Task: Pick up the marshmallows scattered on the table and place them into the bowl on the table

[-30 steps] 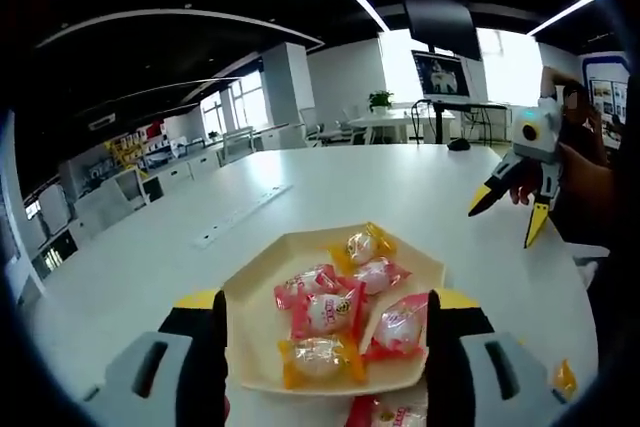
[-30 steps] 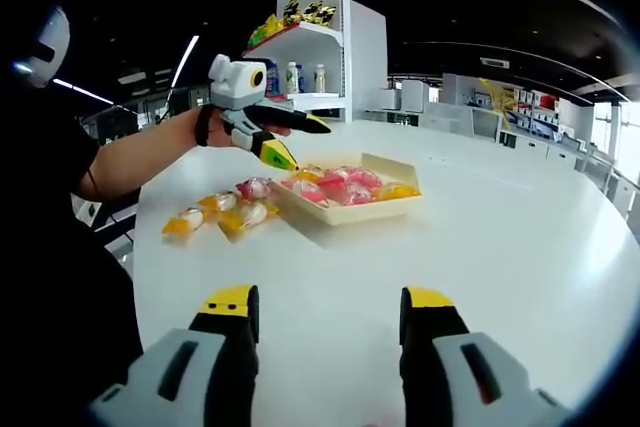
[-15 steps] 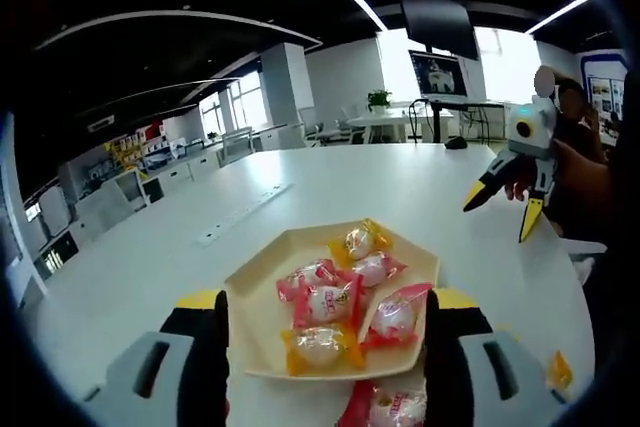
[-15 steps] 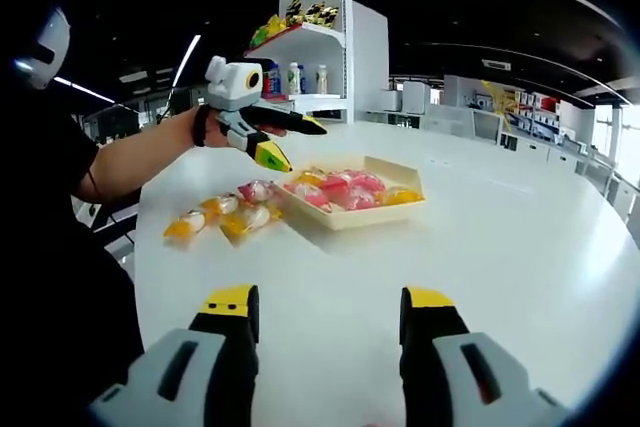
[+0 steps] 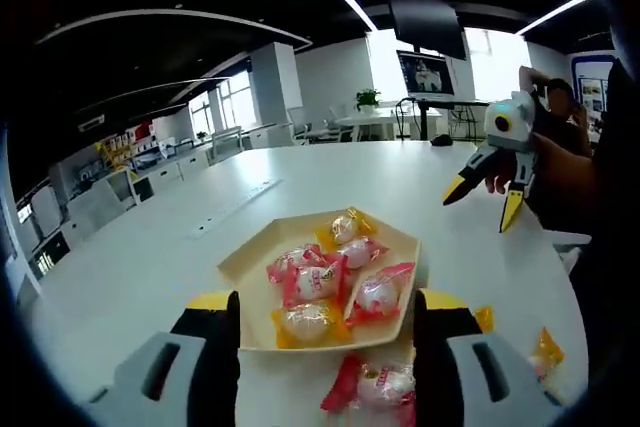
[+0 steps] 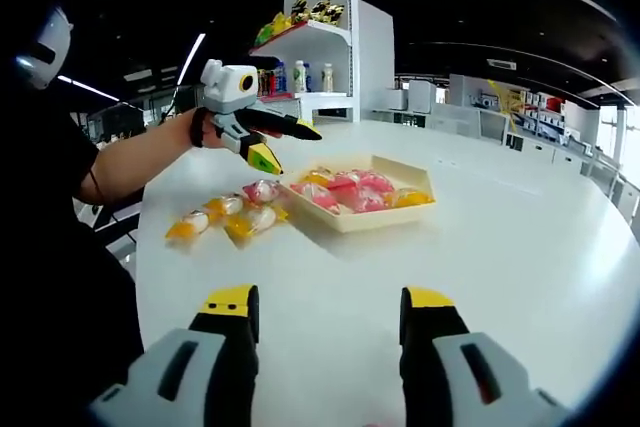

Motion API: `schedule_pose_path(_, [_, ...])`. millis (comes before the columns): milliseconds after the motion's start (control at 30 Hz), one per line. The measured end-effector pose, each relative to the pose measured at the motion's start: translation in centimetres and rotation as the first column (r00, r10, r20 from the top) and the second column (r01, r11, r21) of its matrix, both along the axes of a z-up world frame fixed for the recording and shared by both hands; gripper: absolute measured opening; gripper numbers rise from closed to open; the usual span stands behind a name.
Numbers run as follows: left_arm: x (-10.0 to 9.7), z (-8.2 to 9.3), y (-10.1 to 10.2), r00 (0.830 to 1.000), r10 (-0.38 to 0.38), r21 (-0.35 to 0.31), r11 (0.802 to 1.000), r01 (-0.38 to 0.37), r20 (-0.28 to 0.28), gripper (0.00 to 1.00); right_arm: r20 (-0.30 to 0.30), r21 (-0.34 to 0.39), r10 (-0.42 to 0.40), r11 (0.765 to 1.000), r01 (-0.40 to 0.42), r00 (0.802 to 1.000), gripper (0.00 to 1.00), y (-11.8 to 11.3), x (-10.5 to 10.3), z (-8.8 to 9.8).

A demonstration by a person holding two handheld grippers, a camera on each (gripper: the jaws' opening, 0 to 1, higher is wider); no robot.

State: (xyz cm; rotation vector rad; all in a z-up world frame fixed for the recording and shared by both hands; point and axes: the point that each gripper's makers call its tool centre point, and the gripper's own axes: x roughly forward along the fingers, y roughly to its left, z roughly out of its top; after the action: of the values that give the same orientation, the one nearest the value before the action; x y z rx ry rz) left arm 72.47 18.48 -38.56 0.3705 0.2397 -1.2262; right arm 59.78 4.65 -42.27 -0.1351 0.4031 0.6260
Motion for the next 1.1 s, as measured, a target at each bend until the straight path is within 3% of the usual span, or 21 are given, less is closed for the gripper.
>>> schedule_pose_path(267, [-0.1,-0.3,1.5,1.000,0.000,0.009,1.000,0.000,-0.001,0.71,-0.002,-0.007,0.004,1.000,-0.004,1.000,0.57,0.4,0.2,0.0])
schedule_pose_path(1100, [-0.7,-0.9,2.9,1.000,-0.016,0.025,1.000,0.016,0.007,0.70,-0.002,-0.018,0.028,0.999,-0.028,1.000,0.57,1.1,0.5,0.5])
